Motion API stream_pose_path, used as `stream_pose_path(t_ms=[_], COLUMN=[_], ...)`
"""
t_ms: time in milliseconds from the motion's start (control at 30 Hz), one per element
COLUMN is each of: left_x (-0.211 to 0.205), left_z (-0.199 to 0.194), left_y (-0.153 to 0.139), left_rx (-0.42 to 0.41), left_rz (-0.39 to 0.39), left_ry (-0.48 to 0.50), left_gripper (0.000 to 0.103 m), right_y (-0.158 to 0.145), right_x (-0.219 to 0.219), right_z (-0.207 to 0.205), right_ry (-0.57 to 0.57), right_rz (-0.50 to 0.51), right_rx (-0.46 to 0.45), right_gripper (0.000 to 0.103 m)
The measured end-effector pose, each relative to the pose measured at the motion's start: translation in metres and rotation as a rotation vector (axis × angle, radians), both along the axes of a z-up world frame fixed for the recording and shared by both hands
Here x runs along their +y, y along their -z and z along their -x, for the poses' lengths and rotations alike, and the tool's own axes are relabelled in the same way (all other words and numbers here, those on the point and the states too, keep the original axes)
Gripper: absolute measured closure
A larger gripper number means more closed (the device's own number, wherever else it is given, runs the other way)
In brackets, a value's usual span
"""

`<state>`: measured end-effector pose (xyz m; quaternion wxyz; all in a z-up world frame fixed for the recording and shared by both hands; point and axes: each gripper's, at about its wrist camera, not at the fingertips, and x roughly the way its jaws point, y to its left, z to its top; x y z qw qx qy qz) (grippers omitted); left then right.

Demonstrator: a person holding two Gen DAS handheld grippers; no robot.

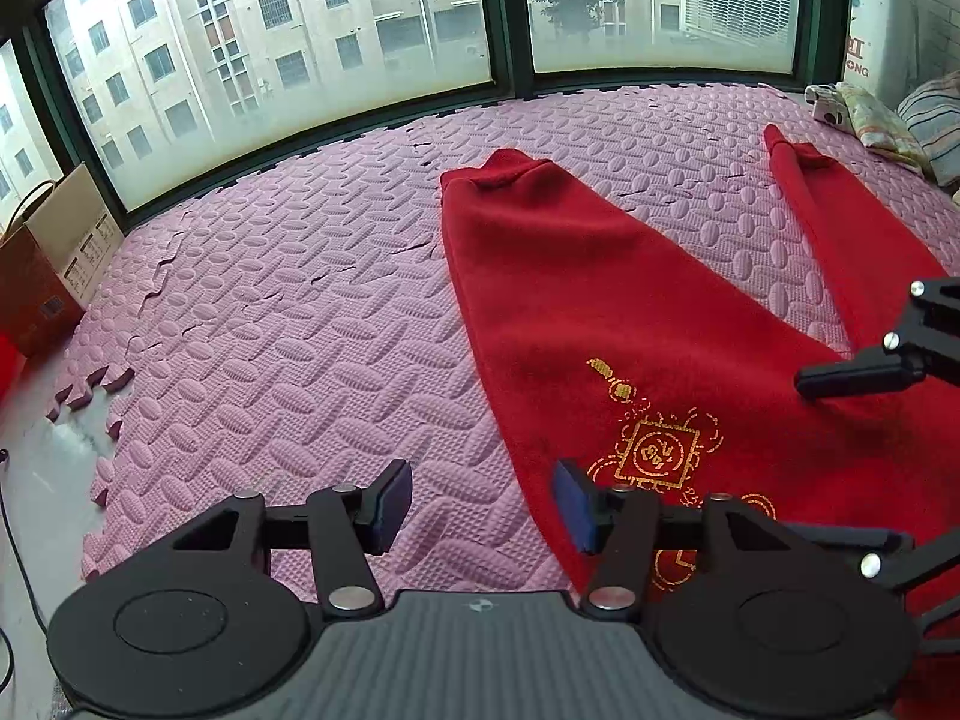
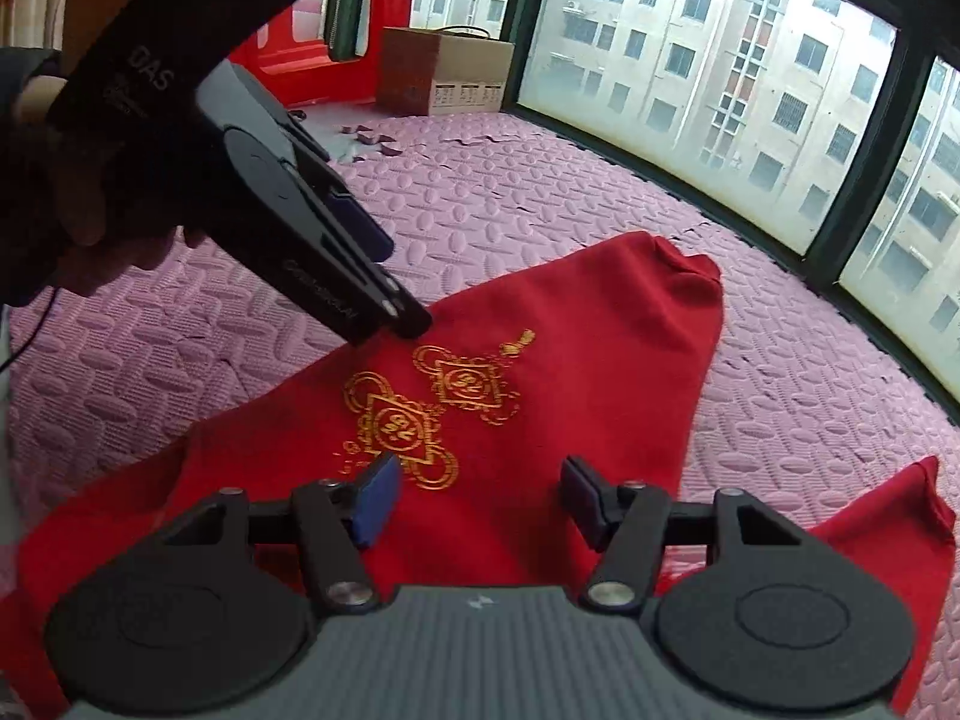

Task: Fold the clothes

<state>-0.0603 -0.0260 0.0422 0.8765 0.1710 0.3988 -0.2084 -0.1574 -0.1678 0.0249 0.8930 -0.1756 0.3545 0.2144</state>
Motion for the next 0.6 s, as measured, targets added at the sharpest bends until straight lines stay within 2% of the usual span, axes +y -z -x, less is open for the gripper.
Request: stream_pose_path(t_ms=[167,400,500,600], left_x=[-0.003,-0.013,-0.017,-0.02], left_z=[0.002,0.015,0.024,0.032], left_y=[-0.012,-0.018,-0.02,-0.024], left_rx=[-0.032,-0.039,-0.042,-0.046], left_rz=[-0.003,0.024,0.031,0.041], left_ry=[0.004,0.025,0.03,0.033], left_gripper=[0.047,0.042,0.031,0.025], right_y=[-0.007,-0.006,-0.015,-0.029], right_x=[0.017,0.035,0.025,-0.002], right_z=[0.031,0.063,0.075,0.086], right_ry=[-0.105,-0.15,-0.13,-0.072], right_rz=[-0.063,-0.084,-0.116,-0.167], right_rx=[0.051,0.058,0.044,0.04], right_gripper=[0.043,0.041,0.04,0.037])
